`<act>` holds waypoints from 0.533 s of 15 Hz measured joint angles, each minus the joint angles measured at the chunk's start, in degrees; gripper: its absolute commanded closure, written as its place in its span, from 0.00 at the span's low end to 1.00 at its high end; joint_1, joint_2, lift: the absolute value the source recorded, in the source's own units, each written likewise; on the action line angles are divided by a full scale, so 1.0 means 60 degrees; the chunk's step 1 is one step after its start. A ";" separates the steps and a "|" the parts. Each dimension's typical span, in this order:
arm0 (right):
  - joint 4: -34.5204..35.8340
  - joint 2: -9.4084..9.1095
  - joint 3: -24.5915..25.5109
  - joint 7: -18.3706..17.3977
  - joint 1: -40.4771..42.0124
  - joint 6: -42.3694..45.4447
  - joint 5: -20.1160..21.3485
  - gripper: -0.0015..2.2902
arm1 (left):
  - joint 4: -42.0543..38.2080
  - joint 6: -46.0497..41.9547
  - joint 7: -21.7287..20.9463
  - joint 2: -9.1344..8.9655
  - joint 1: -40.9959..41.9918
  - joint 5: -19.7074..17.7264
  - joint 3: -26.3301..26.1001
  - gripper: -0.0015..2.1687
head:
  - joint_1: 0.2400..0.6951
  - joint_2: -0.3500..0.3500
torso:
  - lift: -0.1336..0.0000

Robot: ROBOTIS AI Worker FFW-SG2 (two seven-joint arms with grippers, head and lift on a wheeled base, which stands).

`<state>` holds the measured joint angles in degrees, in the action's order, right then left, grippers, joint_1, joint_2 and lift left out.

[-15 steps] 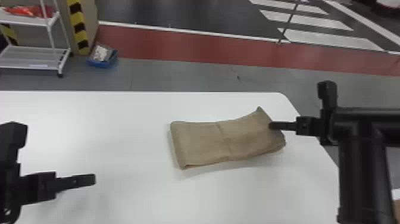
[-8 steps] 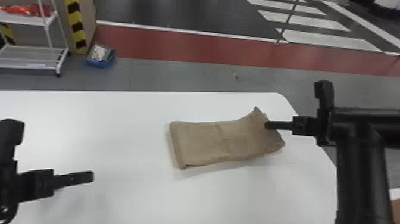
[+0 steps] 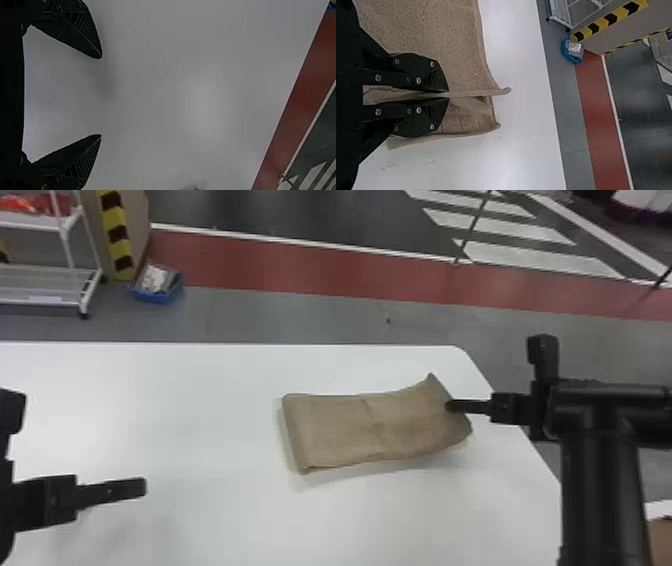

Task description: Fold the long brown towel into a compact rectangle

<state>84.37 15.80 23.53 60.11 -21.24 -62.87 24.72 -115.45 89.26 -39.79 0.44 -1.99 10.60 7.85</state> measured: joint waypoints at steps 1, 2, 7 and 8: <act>0.0041 -0.0047 -0.0006 0.0008 0.0018 -0.0020 -0.0030 0.44 | -0.0004 0.0000 -0.0003 0.0000 0.0017 0.0012 0.0011 0.07 | 1.00 0.12 | 0.07; 0.0272 -0.0107 0.0040 0.0038 0.0048 -0.0107 -0.0078 0.44 | -0.0032 0.0005 -0.0007 0.0000 0.0048 0.0018 0.0032 0.07 | 1.00 0.12 | 0.07; 0.0509 0.0207 0.0288 -0.0146 0.0207 -0.0137 -0.0388 0.44 | -0.0136 0.0030 -0.0005 0.0000 0.0185 0.0012 0.0015 0.07 | 1.00 0.08 | 0.07; 0.0160 0.0188 0.0254 -0.0216 0.0167 0.0160 -0.0273 0.44 | -0.0138 0.0030 -0.0003 0.0000 0.0196 0.0009 -0.0026 0.07 | 1.00 0.08 | 0.07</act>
<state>85.32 16.93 25.05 58.81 -20.23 -61.91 23.09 -116.28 89.44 -39.81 0.44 -0.81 10.65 7.69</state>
